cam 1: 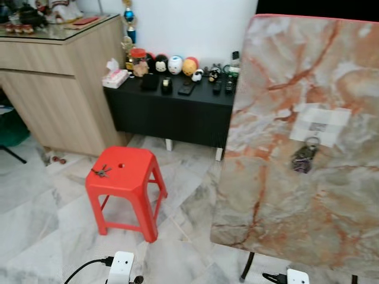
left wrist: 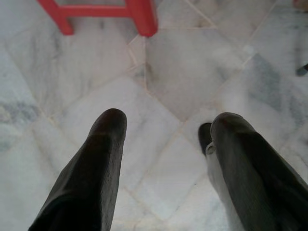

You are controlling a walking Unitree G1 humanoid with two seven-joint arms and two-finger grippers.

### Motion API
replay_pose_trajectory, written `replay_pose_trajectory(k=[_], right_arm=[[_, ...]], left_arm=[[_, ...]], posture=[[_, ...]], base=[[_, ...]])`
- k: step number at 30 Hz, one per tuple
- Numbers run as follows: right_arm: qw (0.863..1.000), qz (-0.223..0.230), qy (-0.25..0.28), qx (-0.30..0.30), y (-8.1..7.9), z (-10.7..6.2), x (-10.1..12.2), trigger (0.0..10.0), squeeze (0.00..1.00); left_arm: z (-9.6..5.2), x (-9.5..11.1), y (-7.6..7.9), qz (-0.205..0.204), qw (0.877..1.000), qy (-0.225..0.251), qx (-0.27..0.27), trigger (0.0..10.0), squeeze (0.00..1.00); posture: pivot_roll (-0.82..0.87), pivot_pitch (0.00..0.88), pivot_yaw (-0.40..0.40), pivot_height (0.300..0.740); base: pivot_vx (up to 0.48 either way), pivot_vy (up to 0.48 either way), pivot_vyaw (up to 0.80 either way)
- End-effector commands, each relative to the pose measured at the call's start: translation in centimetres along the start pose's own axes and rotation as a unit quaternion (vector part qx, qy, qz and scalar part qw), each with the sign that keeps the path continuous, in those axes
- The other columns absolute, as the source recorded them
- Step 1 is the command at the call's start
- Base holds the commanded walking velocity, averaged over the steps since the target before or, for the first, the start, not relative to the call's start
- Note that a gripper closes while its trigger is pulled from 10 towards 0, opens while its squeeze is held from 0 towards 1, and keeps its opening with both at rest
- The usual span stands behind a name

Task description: Hang keys on a hook

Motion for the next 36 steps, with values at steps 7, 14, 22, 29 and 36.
replay_pose_trajectory(k=[7, 14, 22, 29, 36], right_arm=[[1.0, 0.006, -0.007, -0.016, 2.1, -0.3, -1.2, 10.0, 0.0], [1.0, 0.006, -0.001, -0.003, -1.3, 0.0, -0.4, 10.0, 0.0], [1.0, 0.005, 0.006, 0.006, -3.5, 0.0, 0.6, 10.0, 0.0], [1.0, 0.005, 0.008, 0.002, -3.5, 0.0, 0.8, 10.0, 0.0], [1.0, 0.007, 0.008, -0.004, -2.4, 0.1, 0.6, 10.0, 0.0]], left_arm=[[0.0, -0.1, -0.2, -0.001, 1.0, -0.002, 0.002, 10.0, 0.0], [-0.1, -0.5, -0.2, -0.002, 1.0, -0.008, 0.001, 10.0, 0.0], [-0.1, -0.5, -0.2, -0.006, 1.0, -0.009, 0.002, 10.0, 0.0], [-0.1, -0.7, -0.2, -0.009, 1.0, -0.012, 0.004, 10.0, 0.0], [-0.2, -0.9, -0.3, -0.01, 1.0, -0.014, 0.005, 10.0, 0.0]], posture=[[0.0, 0.0, 0.011, 0.74], [0.0, 0.0, 0.012, 0.74], [0.0, 0.0, 0.008, 0.74], [0.0, 0.0, 0.005, 0.74], [0.0, 0.0, 0.004, 0.74]], base=[[0.0, 0.48, 0.0], [0.0, 0.48, 0.0], [0.0, 0.48, 0.0], [0.0, 0.48, 0.0], [0.0, 0.48, 0.0]])
Point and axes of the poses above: a point about 5 cm out from each wrist's last joint towards the gripper, its own z axis pointing out of the wrist towards the gripper, its own x axis along the axis of the wrist's last joint, y = z × x, the point moved 3 cm from there along z, pointing out of the wrist towards the gripper, and after that the axes turned 6 degrees about -z, right-handed, at the moved point
